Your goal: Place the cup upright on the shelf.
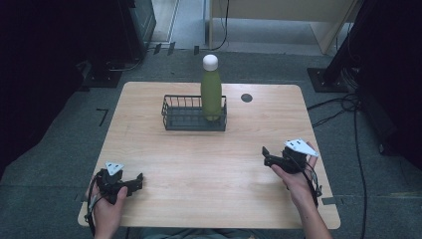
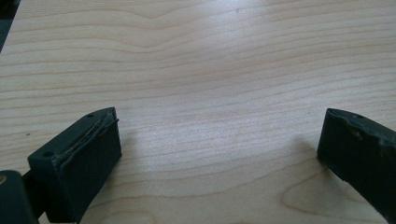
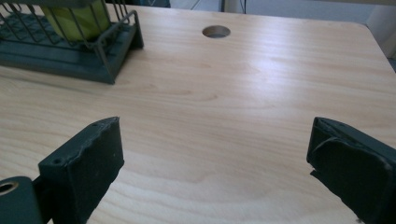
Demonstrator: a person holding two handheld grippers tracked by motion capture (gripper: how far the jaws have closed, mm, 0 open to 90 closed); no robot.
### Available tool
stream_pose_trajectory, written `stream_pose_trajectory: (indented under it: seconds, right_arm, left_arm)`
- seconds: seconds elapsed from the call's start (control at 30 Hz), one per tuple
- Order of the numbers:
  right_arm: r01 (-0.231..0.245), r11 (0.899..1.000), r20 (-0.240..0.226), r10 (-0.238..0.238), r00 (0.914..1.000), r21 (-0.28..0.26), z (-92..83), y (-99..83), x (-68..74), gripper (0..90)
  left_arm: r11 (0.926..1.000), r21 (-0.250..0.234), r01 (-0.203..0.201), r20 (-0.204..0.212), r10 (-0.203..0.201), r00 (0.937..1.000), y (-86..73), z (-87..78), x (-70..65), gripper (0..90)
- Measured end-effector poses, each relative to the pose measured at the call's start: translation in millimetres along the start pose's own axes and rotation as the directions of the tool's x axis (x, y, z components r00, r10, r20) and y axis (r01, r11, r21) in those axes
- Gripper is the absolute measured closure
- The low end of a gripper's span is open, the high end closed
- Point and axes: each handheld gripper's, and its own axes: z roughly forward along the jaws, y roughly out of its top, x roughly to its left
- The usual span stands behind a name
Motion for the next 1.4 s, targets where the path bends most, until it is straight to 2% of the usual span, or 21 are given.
stream_pose_trajectory:
  seconds: [0.43,0.6,0.9,1.17,1.27,1.4]
  right_arm:
    - [-0.056,0.998,0.065,0.054,0.9964,0.038,-24.2,-36.8,-35.1,4.0]
    - [-0.064,0.996,0.086,0.059,0.9946,0.059,-30.4,-48.9,-45.5,4.1]
    - [-0.08,0.991,0.112,0.069,0.9913,0.105,-40.4,-69.1,-57.3,4.2]
    - [-0.084,0.987,0.147,0.064,0.9871,0.134,-48.8,-78.0,-66.8,4.4]
    - [-0.093,0.983,0.163,0.067,0.9844,0.159,-51.4,-81.9,-70.3,4.6]
    - [-0.09,0.98,0.167,0.06,0.9841,0.175,-56.0,-86.0,-74.1,5.5]
  left_arm:
    - [1.0,0.0,0.0,0.0,0.0,1.0,0.0,0.0,0.0,0.0]
    - [1.0,0.0,0.0,0.0,0.0,1.0,0.0,0.0,0.0,0.0]
    - [1.0,0.0,0.0,0.0,0.0,1.0,0.0,0.0,0.0,0.0]
    - [1.0,0.0,0.0,0.0,0.0,1.0,0.0,0.0,0.0,0.0]
    - [1.0,0.0,0.0,0.0,0.0,1.0,0.0,0.0,0.0,0.0]
    - [1.0,0.0,0.0,0.0,0.0,1.0,0.0,0.0,0.0,0.0]
